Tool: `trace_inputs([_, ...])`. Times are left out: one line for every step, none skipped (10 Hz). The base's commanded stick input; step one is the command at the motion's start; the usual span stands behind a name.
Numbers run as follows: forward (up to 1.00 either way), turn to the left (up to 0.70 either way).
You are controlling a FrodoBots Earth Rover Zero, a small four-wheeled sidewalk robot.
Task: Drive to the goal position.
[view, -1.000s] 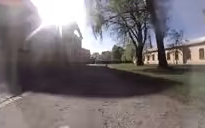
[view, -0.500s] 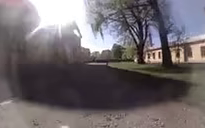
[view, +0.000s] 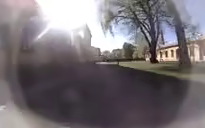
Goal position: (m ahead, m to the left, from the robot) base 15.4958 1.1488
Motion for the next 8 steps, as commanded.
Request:
trace_inputs([1.00, 0.00])
trace_inputs([1.00, 0.00])
trace_inputs([1.00, 0.00])
trace_inputs([1.00, 0.00])
trace_inputs([1.00, 0.00])
trace_inputs([1.00, 0.00])
trace_inputs([1.00, 0.00])
trace_inputs([1.00, 0.00])
